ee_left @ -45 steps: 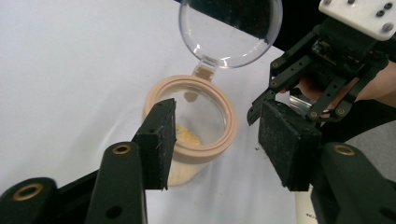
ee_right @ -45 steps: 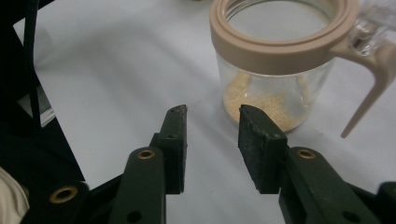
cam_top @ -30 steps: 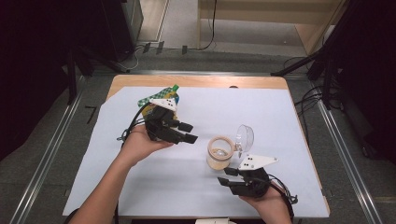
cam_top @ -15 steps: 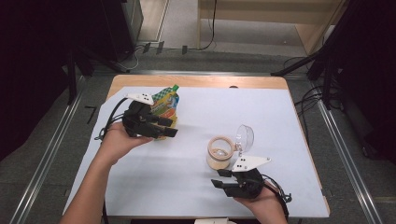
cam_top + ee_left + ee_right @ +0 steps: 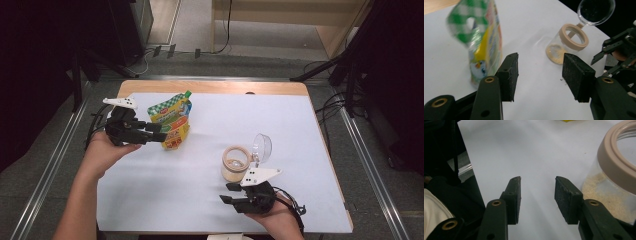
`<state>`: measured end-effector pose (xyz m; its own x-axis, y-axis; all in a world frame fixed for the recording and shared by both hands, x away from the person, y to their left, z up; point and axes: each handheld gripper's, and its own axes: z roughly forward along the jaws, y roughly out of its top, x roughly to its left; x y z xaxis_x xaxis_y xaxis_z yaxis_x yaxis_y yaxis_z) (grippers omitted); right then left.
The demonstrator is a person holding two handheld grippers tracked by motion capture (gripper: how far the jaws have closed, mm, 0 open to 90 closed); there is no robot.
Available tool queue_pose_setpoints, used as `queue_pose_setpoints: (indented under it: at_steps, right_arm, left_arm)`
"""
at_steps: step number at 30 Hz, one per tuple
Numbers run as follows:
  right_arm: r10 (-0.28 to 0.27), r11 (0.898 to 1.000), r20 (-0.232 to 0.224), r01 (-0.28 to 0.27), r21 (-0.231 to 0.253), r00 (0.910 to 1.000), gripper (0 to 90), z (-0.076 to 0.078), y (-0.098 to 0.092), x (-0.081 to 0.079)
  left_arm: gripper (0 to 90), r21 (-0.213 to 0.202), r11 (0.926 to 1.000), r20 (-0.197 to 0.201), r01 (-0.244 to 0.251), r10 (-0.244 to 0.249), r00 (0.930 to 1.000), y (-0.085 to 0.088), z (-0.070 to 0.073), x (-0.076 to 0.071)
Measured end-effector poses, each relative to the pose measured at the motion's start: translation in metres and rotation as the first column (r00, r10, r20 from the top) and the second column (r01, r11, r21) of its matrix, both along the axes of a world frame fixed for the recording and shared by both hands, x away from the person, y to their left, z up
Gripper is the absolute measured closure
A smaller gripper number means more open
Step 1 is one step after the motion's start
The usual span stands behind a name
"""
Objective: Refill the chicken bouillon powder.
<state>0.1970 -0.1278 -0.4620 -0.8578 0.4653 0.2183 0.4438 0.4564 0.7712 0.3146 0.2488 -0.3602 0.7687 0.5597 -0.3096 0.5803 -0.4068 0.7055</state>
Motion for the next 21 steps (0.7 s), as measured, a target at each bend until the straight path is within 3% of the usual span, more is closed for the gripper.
queue_pose_setpoints:
  at_steps: [11, 16, 19, 21]
  right_arm:
    - [0.005, 1.000, 0.001, -0.005, -0.005, 1.0000, 57.5, 0.000, 0.002, 0.000]
    - [0.010, 1.000, 0.001, -0.010, -0.002, 0.9999, 57.2, -0.002, 0.004, 0.000]
    - [0.027, 1.000, -0.018, -0.026, 0.007, 0.9995, 56.0, -0.003, 0.009, 0.000]
    - [0.039, 0.999, -0.015, -0.039, 0.001, 0.9991, 56.0, -0.004, 0.016, -0.002]
  left_arm:
    - [45.5, 0.015, 0.9969, -0.011, -0.077, 0.077, 0.9970, 0.025, -0.006, 0.004]
    - [46.8, 0.017, 0.9972, -0.001, -0.073, 0.073, 0.9973, 0.016, -0.016, 0.014]
    - [48.3, -0.018, 0.9964, -0.019, -0.083, 0.083, 0.9964, 0.012, -0.020, 0.021]
    - [49.3, -0.018, 0.9967, -0.010, -0.079, 0.079, 0.9968, 0.008, -0.022, 0.025]
